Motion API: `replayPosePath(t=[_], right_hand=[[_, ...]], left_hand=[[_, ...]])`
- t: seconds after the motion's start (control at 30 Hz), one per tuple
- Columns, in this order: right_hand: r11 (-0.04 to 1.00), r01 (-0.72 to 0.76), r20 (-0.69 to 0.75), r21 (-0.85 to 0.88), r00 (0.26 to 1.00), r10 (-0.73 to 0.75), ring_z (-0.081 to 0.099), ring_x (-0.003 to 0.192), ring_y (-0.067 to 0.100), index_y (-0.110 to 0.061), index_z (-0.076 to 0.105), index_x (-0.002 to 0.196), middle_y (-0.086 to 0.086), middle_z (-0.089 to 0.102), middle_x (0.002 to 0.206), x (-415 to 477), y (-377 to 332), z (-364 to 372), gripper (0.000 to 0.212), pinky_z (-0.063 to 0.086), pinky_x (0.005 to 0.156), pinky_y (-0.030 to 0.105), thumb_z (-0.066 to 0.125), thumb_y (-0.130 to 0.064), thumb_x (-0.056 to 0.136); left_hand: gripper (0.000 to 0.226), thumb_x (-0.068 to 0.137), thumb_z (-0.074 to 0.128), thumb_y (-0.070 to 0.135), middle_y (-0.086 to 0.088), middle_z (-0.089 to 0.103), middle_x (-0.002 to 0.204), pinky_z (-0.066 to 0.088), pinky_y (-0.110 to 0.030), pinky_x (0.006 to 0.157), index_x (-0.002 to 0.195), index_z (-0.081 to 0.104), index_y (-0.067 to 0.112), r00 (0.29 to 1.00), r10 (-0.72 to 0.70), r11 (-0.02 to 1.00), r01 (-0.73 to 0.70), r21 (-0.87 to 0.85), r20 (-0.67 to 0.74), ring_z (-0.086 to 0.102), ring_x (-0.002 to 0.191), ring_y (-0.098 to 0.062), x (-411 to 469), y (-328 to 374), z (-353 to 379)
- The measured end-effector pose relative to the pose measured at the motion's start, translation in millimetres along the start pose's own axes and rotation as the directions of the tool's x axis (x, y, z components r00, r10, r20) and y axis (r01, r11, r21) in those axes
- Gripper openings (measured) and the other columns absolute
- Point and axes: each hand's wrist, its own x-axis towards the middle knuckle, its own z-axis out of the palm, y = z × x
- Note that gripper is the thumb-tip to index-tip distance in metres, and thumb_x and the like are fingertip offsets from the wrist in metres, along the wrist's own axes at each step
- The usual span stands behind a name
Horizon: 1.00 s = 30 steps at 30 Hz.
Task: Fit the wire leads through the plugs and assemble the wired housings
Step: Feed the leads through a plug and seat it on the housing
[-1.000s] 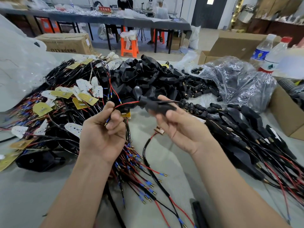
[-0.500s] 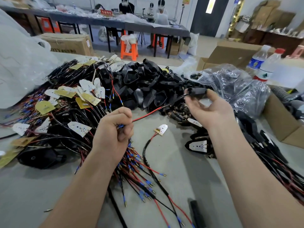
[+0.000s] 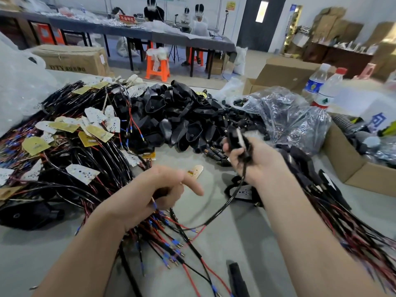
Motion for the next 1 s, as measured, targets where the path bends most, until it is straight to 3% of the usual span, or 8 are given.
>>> replayPosePath(t=[0.1, 0.17, 0.23, 0.33, 0.4, 0.73, 0.9, 1.0], right_hand=[[0.988, -0.008, -0.014, -0.151, 1.000, 0.006, 0.067, 0.053, 0.027, 0.005, 0.061, 0.114, 0.021, 0.069, 0.081, -2.6, 26.9, 1.4, 0.038, 0.044, 0.033, 0.019, 0.044, -0.028, 0.108], [0.969, 0.050, -0.030, -0.244, 0.998, -0.059, 0.071, 0.064, 0.032, 0.006, 0.063, 0.118, 0.027, 0.073, 0.095, -6.7, 41.0, 0.1, 0.045, 0.049, 0.040, 0.023, 0.049, -0.036, 0.107], [0.940, 0.137, 0.006, -0.312, 0.990, -0.142, 0.074, 0.075, 0.031, 0.003, 0.071, 0.110, 0.024, 0.075, 0.102, -13.0, 50.9, -2.8, 0.044, 0.057, 0.053, 0.030, 0.057, -0.038, 0.103], [0.883, 0.208, 0.224, -0.421, 0.967, -0.121, 0.075, 0.083, 0.018, -0.013, 0.084, 0.092, 0.006, 0.078, 0.096, -25.2, 61.2, -9.1, 0.026, 0.061, 0.069, 0.031, 0.059, -0.011, 0.100], [0.853, 0.223, 0.316, -0.473, 0.946, -0.072, 0.075, 0.085, 0.013, -0.024, 0.084, 0.094, 0.002, 0.079, 0.100, -29.0, 70.8, -12.0, 0.043, 0.061, 0.071, 0.028, 0.051, 0.004, 0.098], [0.702, 0.363, 0.233, -0.613, 0.932, -0.278, 0.072, 0.074, 0.020, -0.012, 0.066, 0.107, 0.010, 0.074, 0.086, -31.0, 97.7, -12.9, 0.024, 0.060, 0.061, 0.030, 0.060, 0.006, 0.093], [0.197, 0.460, 0.309, -0.866, 0.802, -0.511, 0.068, 0.085, 0.011, -0.038, 0.053, 0.102, -0.017, 0.072, 0.106, -32.5, 104.1, -16.1, 0.036, 0.056, 0.079, 0.038, 0.075, -0.022, 0.079], [0.133, 0.450, 0.306, -0.883, 0.767, -0.564, 0.068, 0.086, 0.000, -0.041, 0.051, 0.101, -0.024, 0.068, 0.103, -36.2, 104.6, -15.8, 0.037, 0.055, 0.079, 0.030, 0.077, -0.025, 0.079]], left_hand=[[0.073, 0.080, 0.057, 0.055, 0.008, 0.059, 0.055, 0.035, -0.014, 0.047, 0.108, 0.071, -0.011, 0.981, -0.050, 0.995, 0.065, 0.077, -0.186, 0.046, 0.046, -0.004, 11.7, -3.4, 9.5], [0.073, 0.069, 0.063, 0.055, 0.003, 0.070, 0.076, 0.043, -0.017, 0.052, 0.117, 0.073, 0.000, 0.969, -0.112, 0.993, 0.102, -0.059, -0.222, 0.055, 0.058, -0.007, 16.0, -6.0, 11.5], [0.054, 0.077, 0.067, 0.048, -0.005, 0.072, 0.096, 0.053, -0.022, 0.063, 0.121, 0.076, 0.018, 0.968, -0.088, 0.984, 0.048, -0.172, -0.234, 0.062, 0.077, -0.013, 15.8, -8.2, 11.3], [0.040, 0.080, 0.070, 0.032, 0.001, 0.075, 0.106, 0.058, -0.027, 0.078, 0.119, 0.075, 0.033, 0.887, -0.069, 0.995, 0.032, -0.090, -0.456, 0.068, 0.091, -0.015, 19.0, -15.4, 10.5], [0.049, 0.076, 0.071, 0.026, 0.007, 0.074, 0.115, 0.058, -0.032, 0.087, 0.124, 0.070, 0.036, 0.845, -0.022, 1.000, 0.027, 0.002, -0.535, 0.072, 0.100, -0.015, 23.1, -17.6, 15.7], [0.046, 0.074, 0.072, 0.021, 0.013, 0.078, 0.106, 0.057, -0.034, 0.090, 0.117, 0.072, 0.039, 0.845, 0.043, 0.987, 0.046, 0.153, -0.533, 0.076, 0.093, -0.012, 30.8, -22.8, 19.7], [0.042, 0.086, 0.071, 0.002, 0.000, 0.080, 0.092, 0.062, -0.038, 0.086, 0.110, 0.076, 0.036, 0.799, 0.047, 0.993, 0.026, 0.113, -0.599, 0.077, 0.086, -0.022, 31.3, -29.2, 17.2], [0.045, 0.085, 0.071, -0.005, -0.002, 0.078, 0.083, 0.063, -0.030, 0.075, 0.099, 0.079, 0.037, 0.750, 0.066, 0.994, 0.010, 0.110, -0.659, 0.073, 0.076, -0.015, 31.5, -29.1, 16.9]])
